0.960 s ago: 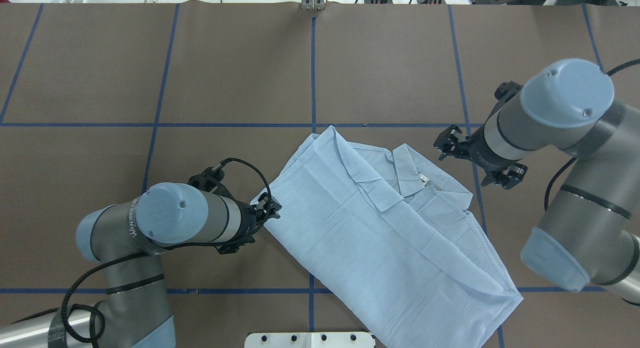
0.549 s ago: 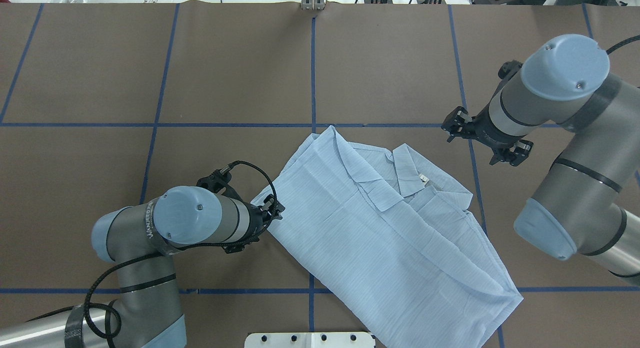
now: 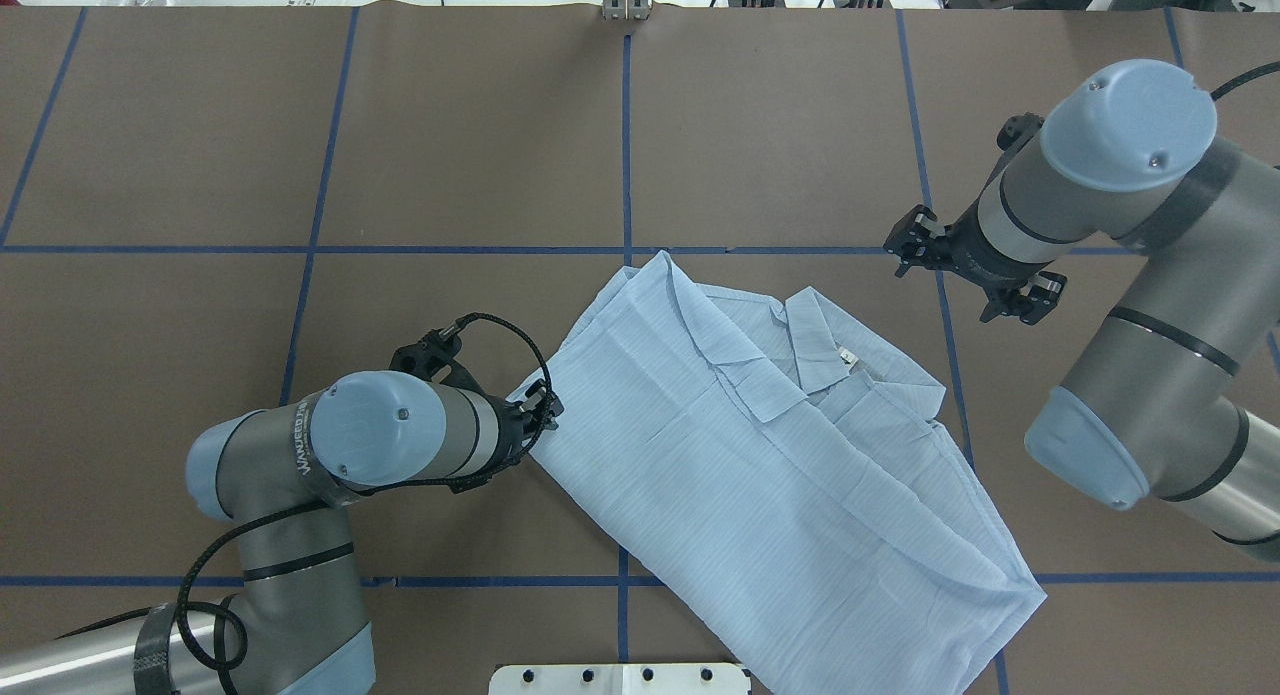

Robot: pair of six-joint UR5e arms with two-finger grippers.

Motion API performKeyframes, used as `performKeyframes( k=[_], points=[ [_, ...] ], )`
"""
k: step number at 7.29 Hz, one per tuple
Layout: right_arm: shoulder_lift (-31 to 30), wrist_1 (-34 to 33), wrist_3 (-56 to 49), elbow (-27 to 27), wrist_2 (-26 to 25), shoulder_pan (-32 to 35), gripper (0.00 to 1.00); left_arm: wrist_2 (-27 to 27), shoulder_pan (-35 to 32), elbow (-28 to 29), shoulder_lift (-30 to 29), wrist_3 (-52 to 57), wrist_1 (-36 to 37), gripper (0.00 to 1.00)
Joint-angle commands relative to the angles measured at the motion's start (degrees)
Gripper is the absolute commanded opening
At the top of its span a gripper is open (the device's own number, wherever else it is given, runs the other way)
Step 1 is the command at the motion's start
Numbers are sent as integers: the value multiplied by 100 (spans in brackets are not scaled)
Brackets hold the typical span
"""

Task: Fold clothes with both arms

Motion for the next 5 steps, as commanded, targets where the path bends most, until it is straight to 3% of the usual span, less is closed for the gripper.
performKeyframes(
  k=[1, 2, 5],
  points=[
    [9, 7, 11, -10, -9, 3, 100, 120, -103, 29, 0, 91, 2, 38],
    [9, 7, 19, -10, -9, 3, 100, 155, -165, 38, 8, 100, -7, 0],
    [9, 7, 46, -18, -9, 3, 100, 155, -646, 134, 0, 1131, 28, 0]
  ],
)
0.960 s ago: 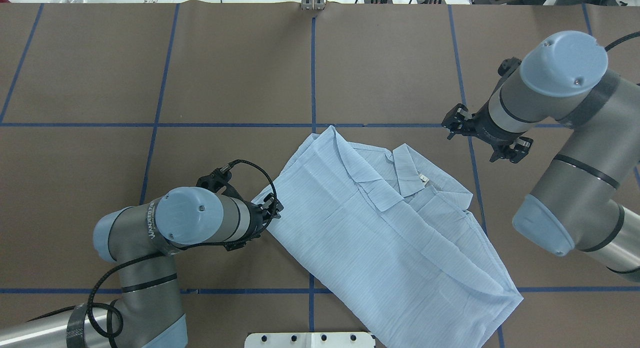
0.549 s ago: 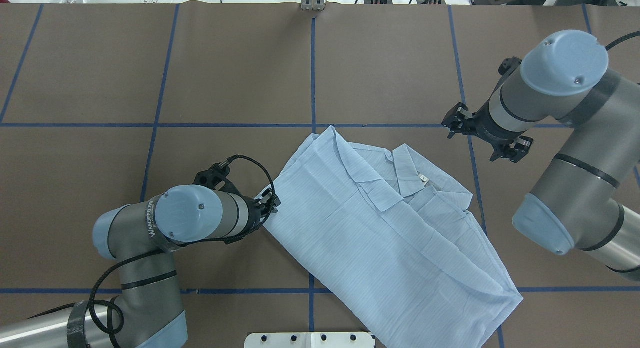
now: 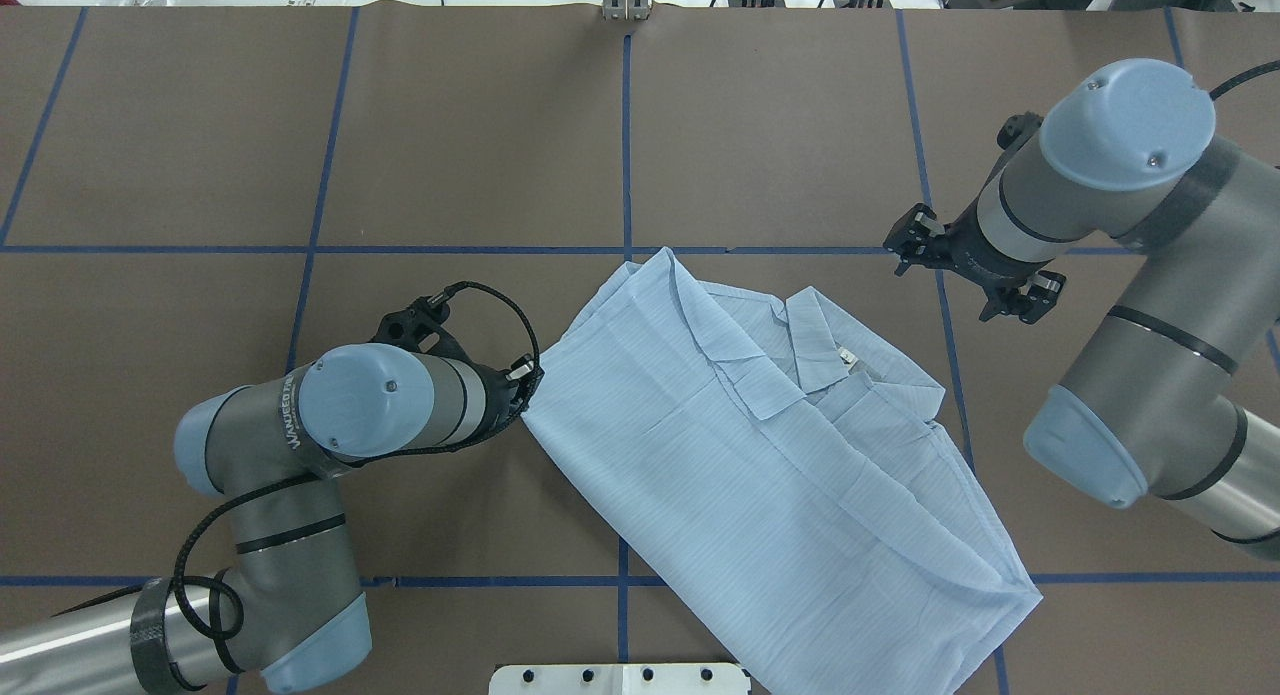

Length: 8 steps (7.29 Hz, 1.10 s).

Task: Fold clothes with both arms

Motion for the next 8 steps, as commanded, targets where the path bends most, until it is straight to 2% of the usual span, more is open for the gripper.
performKeyframes(
  k=[1, 2, 3, 4, 5, 6, 7, 8],
  points=[
    [9, 0, 7, -2, 0, -9, 100, -10, -740, 369, -39, 1160, -105, 0],
    [35, 0, 7, 7, 0, -9, 100, -10, -1258, 1007, -353, 1445, -489, 0],
    [44, 0, 16, 16, 0, -17, 100, -10, -1620, 2014, -896, 1761, -1032, 0],
    [157, 9, 16, -2, -18, -52, 100, -10, -1902, 3130, -1388, 1868, -1908, 0],
    [280, 131, 16, -2, -157, -200, 100, -10, -2087, 3645, -1585, 2296, -2369, 0],
    [342, 463, 147, -11, -567, -559, 100, -19, -2228, 3659, -1604, 2465, -2391, 41],
    [465, 683, 366, -54, -1041, -884, 100, -80, -2273, 3642, -1613, 2571, -2522, 72],
    [605, 712, 368, -115, -1220, -1227, 100, -246, -2291, 3389, -1570, 2581, -2610, 83]
  ],
)
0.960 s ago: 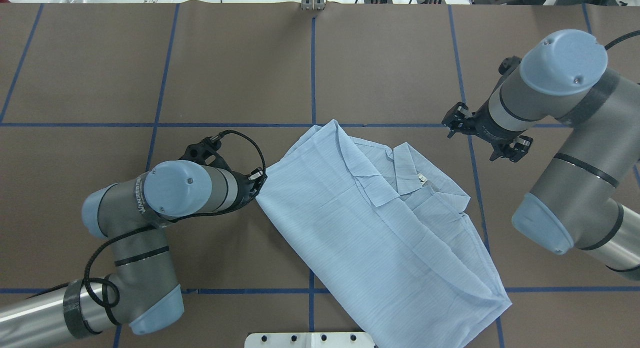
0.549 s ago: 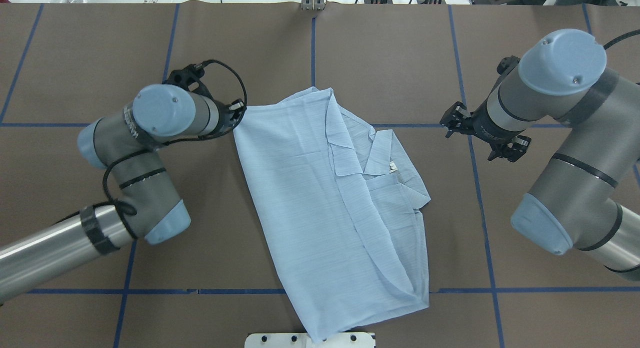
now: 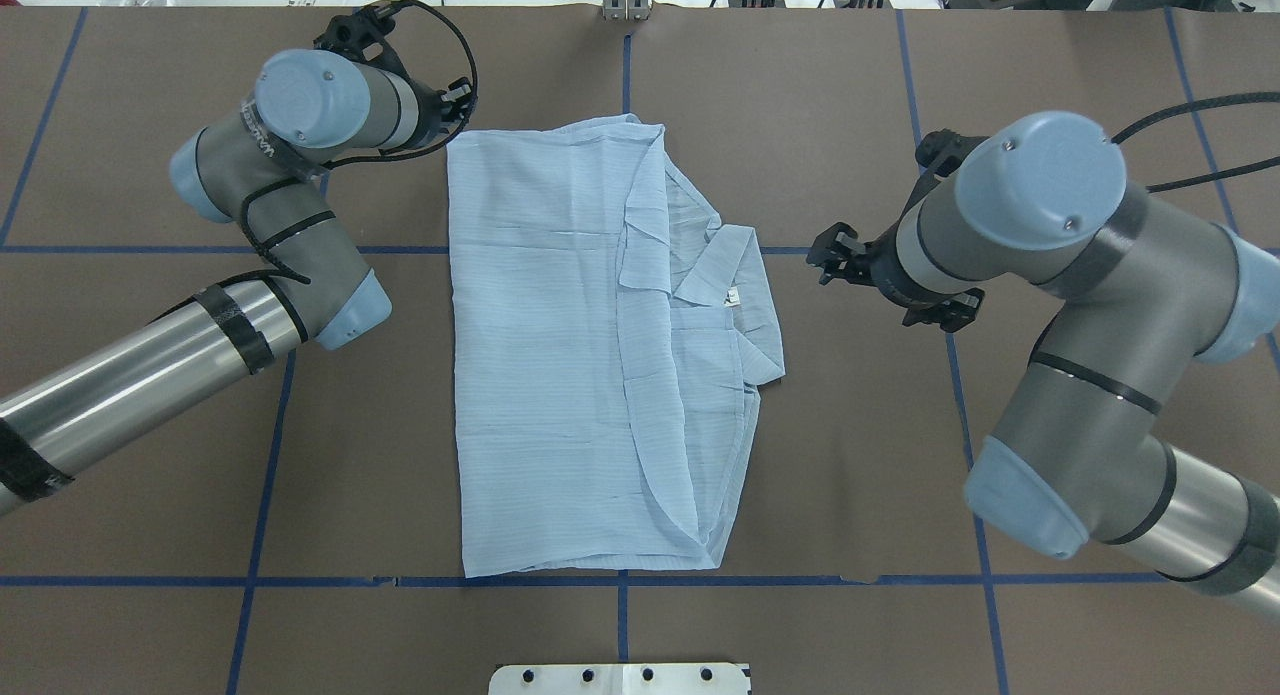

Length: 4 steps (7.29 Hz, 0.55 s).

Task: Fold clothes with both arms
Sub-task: 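Drag the shirt with the left gripper toward the table center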

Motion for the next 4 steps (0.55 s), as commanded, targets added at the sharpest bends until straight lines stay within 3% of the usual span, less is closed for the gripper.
performKeyframes(
  k=[1, 2, 3, 4],
  points=[
    [337, 86, 63, -55, -401, -752, 100, -566, -101, -604, 221, 80, -117, 84],
    [382, 68, -16, -55, -723, -1216, 100, -866, -102, -1505, 954, 106, -117, 84],
    [496, -36, -504, -133, -1179, -1691, 100, -1078, -110, -1984, 1362, 115, -108, 84],
    [715, -359, -1274, -230, -1296, -1887, 100, -1176, -171, -2180, 1557, 246, -108, 84]
  ],
)
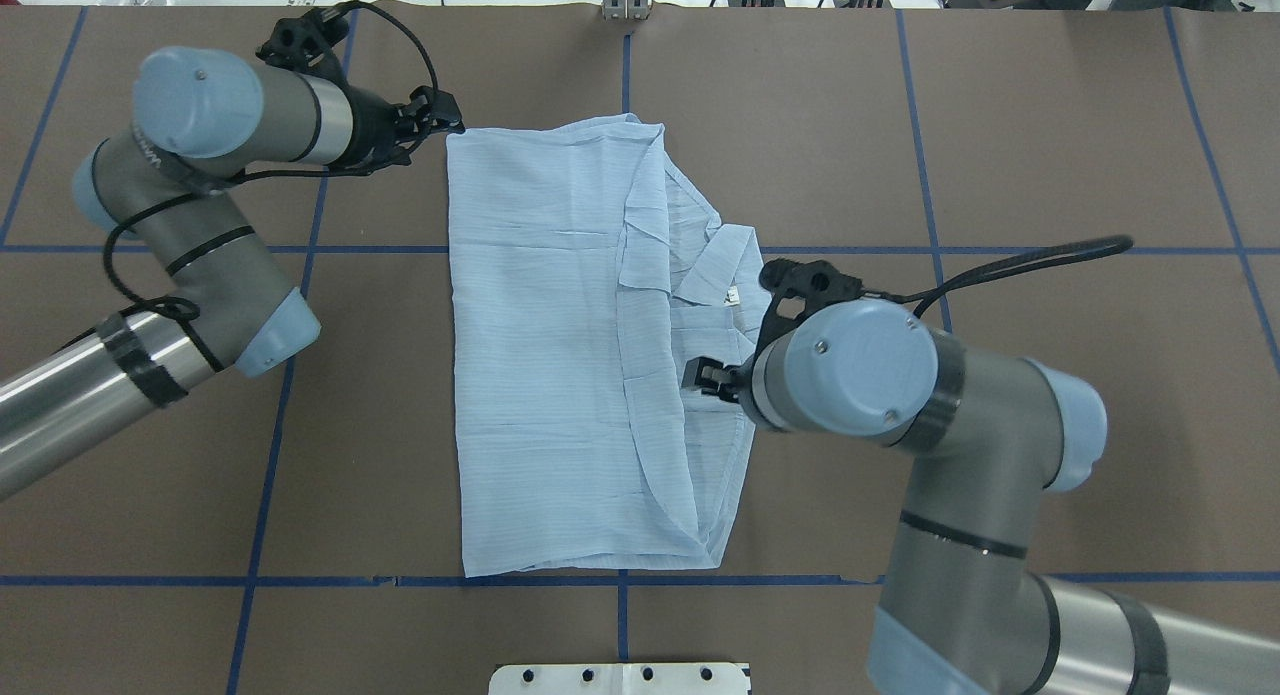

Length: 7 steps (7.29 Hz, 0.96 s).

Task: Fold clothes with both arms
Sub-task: 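Lower the right gripper to the shirt's corner nearest the robot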

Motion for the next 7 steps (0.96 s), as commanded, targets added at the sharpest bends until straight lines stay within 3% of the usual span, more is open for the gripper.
performKeyframes(
  k=[1, 3, 7],
  points=[
    [579, -555, -1408, -385, -291, -411, 100, -253, -67, -516, 515, 407, -6, 84],
    [1012, -628, -2289, -1018, -423, -464, 100, -262, -67, -561, 666, 410, -15, 84],
    [1039, -811, -3339, -1240, -845, -885, 100, -262, -67, -561, 710, 410, -15, 84]
  ],
)
